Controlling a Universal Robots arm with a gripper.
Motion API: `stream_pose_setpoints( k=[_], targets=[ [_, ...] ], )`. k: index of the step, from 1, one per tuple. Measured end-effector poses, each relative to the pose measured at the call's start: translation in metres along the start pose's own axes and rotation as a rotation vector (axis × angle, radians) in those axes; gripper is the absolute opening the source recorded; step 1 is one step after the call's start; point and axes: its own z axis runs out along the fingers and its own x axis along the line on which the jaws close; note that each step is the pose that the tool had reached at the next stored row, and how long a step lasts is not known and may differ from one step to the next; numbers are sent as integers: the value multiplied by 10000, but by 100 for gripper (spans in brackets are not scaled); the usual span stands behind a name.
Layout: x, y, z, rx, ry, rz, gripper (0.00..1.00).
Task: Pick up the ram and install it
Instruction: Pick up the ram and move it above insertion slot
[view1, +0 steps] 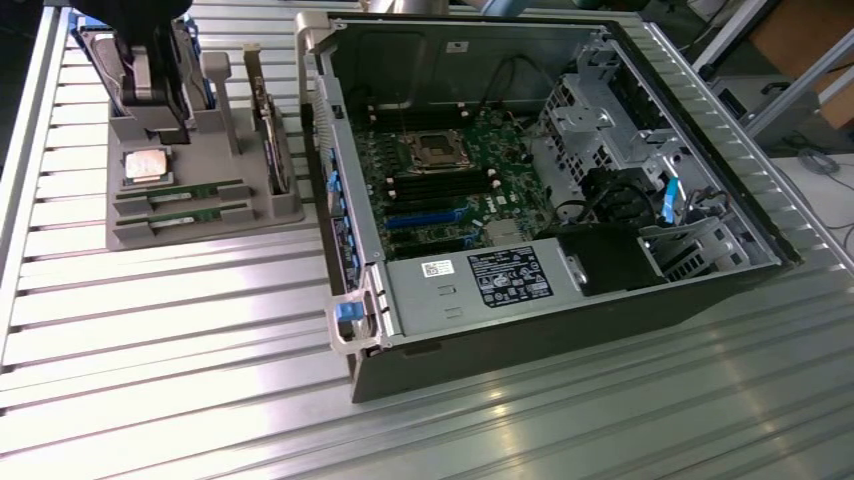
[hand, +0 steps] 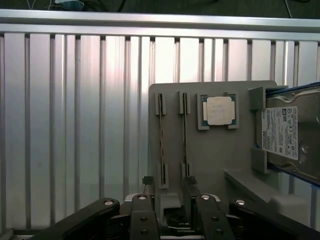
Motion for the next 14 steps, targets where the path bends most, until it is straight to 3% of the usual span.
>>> stream_pose_setpoints(
  k=[7, 14],
  targets=[
    [28, 4, 182, -1, 0, 0, 36],
    [78, 4, 494, -1, 0, 0, 36]
  ],
)
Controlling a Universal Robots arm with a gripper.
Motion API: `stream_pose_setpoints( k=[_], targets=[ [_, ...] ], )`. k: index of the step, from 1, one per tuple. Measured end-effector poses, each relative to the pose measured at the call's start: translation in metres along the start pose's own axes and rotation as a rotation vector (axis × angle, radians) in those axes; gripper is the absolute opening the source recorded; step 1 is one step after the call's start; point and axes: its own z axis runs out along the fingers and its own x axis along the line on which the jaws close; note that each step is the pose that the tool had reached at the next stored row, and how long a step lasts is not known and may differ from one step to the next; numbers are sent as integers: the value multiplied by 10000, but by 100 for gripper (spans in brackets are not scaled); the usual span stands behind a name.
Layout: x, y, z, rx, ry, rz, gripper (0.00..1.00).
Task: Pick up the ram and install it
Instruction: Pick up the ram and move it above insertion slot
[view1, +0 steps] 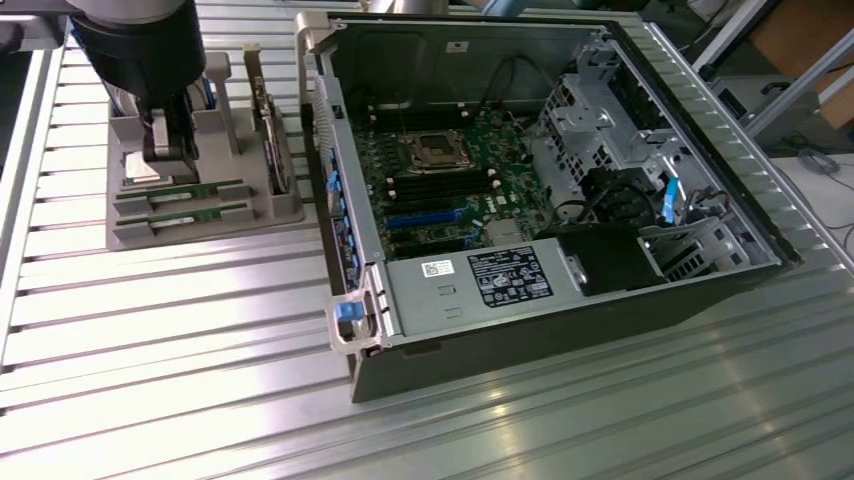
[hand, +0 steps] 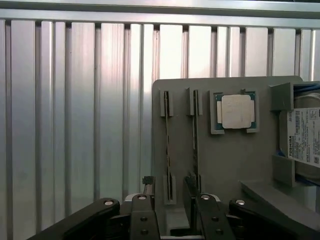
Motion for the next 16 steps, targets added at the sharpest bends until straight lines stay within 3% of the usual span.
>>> stream_pose_setpoints(
  k=[6, 9, 16],
  targets=[
    [13, 17, 204, -1, 1, -18, 36],
    [13, 34, 322, -20, 36, -817, 36],
    [3, 126, 477, -24, 43, -985, 36]
  ],
)
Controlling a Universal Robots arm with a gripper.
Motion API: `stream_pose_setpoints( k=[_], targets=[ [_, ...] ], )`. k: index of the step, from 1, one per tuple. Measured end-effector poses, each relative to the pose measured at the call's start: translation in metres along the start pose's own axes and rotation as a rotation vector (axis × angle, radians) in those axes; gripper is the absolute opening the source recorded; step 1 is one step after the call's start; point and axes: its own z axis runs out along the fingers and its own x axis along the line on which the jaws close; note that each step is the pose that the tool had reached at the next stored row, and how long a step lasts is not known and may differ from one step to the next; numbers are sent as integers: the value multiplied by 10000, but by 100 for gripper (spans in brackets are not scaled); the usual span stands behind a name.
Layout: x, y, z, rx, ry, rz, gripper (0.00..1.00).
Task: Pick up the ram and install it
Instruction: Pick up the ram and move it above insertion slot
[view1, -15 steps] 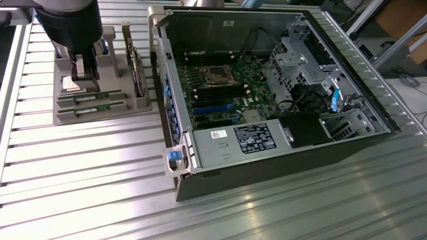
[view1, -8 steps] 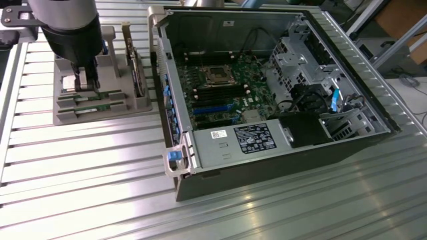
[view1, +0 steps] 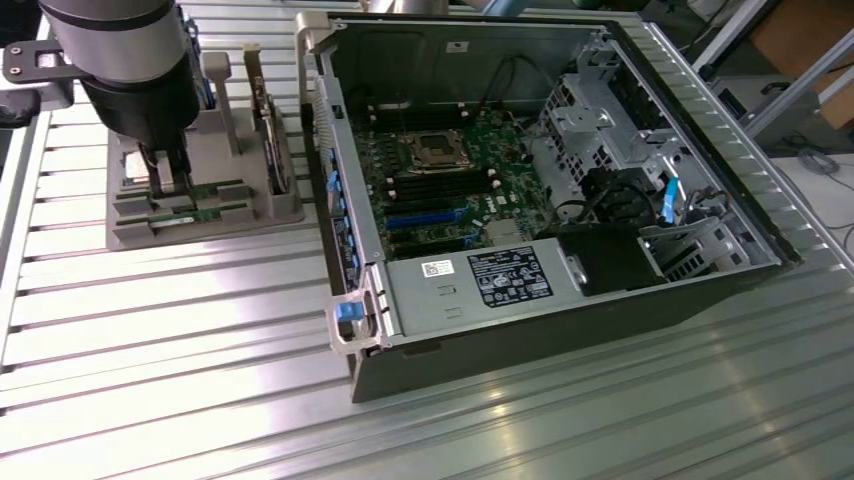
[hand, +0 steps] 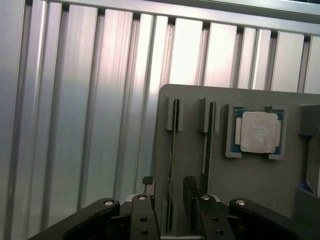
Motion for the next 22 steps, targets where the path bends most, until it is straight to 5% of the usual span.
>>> stream_pose_setpoints(
  k=[6, 17, 22],
  targets=[
    [-93, -15, 136, -3, 5, -86, 36],
    [-90, 24, 345, -7, 10, -187, 36],
    [-65, 25, 357, -6, 12, -244, 36]
  ],
)
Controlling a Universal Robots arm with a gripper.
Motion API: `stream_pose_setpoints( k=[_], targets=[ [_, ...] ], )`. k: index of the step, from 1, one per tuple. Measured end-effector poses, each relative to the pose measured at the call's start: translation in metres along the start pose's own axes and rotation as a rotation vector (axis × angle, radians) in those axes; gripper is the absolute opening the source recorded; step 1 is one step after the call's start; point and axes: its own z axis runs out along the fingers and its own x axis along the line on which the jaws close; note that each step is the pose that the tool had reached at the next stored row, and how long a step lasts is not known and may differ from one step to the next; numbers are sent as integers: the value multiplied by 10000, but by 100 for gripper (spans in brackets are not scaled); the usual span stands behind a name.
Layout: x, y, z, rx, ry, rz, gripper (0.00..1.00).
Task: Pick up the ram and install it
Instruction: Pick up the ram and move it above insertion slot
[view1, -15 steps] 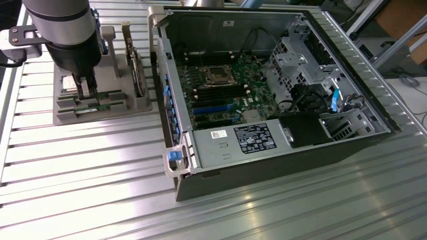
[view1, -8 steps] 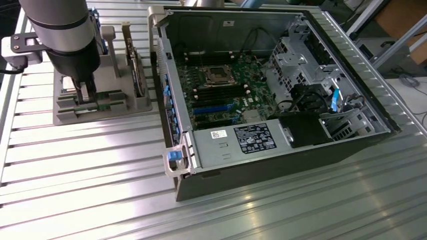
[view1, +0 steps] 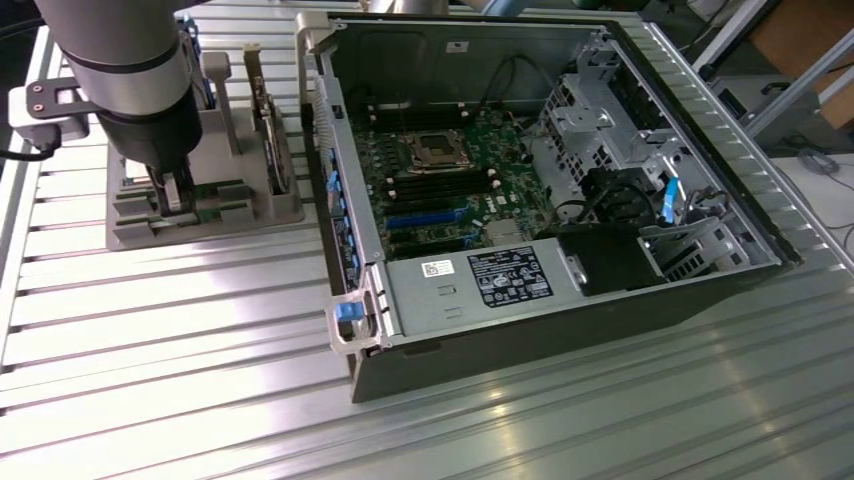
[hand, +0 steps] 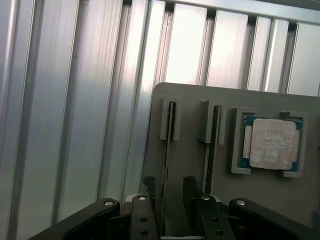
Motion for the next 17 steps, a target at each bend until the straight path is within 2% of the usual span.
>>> stream_pose_setpoints(
  k=[6, 9, 10, 17],
  targets=[
    [12, 2, 0, -1, 0, -1, 35],
    [12, 2, 0, -1, 1, 1, 16],
    [12, 2, 0, -1, 0, -1, 13],
    [12, 2, 0, -1, 1, -1, 13]
  ],
)
